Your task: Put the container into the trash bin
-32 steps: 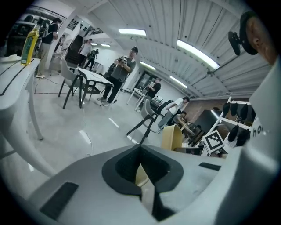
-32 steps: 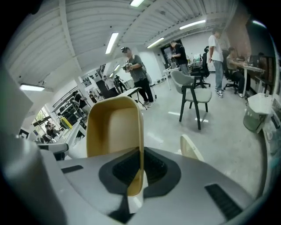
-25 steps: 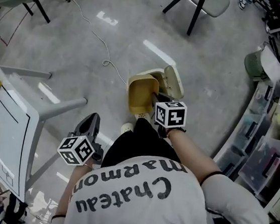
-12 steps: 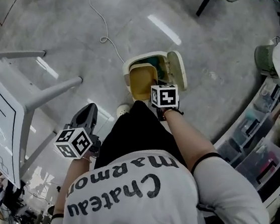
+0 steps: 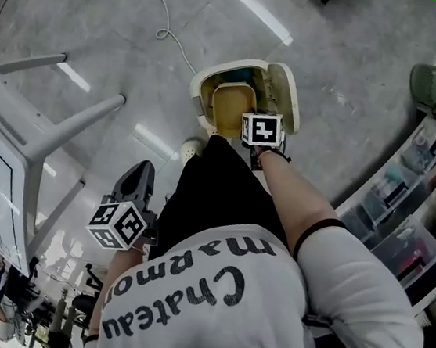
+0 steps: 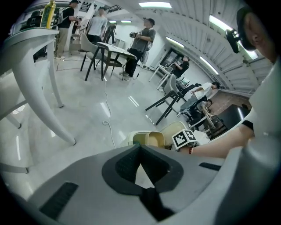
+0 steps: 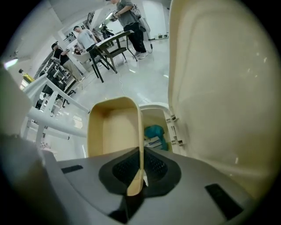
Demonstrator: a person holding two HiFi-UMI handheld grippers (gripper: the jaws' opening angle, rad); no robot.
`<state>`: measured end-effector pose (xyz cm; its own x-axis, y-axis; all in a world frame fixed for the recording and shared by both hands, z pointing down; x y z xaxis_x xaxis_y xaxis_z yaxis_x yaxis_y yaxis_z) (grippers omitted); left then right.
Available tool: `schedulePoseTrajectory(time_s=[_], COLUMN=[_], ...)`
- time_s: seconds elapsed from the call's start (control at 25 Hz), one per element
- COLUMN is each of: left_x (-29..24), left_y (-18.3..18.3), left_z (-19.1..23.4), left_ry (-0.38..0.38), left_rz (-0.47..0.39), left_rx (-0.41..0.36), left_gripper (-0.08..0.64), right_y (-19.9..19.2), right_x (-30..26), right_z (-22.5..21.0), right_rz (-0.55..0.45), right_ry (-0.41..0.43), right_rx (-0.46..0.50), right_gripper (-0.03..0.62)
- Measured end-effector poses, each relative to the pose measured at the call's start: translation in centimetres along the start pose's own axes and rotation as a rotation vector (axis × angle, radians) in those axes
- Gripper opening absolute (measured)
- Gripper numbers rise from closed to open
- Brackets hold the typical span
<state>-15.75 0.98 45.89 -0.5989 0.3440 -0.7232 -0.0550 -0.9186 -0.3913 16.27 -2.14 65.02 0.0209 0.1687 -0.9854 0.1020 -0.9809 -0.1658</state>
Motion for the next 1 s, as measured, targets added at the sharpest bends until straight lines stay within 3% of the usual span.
schedulePoseTrajectory(time_s=[0.4,0.8,1.0], left_x=[-0.5,-1.3,-2.1], left_y=[0.2,-0.2,0.3], left_z=[0.1,1.1,1.5], left_ry=[0.031,0.061,0.06], left_rz=[-0.008,-0.003,0.012], left_rx=[0.032,0.084,0.091], left_gripper=[0.021,0.021,0.021], right_y=[0.3,1.1,1.4], right_x=[-3.5,-5.6,-6.8], right_z=[-0.5,0.7,0.5], right_rz=[0.091,0.096,0.093], right_ry=[-0.003,-0.001,-0.005], right_rx=[-0.091,-0.012,-0.017], right_gripper=[0.032,0.032,0.032])
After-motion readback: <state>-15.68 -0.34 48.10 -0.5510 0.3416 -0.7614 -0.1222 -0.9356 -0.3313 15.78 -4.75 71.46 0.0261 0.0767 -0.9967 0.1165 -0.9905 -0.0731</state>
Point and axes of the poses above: the fingertips, and each gripper's own axes: x backward along the fingers, z to its left, y out of its top, the point moved 8 cm from there along x, backward along the fingers, and after that the axes turned 8 degrees about -y, right-handed, at the moved point
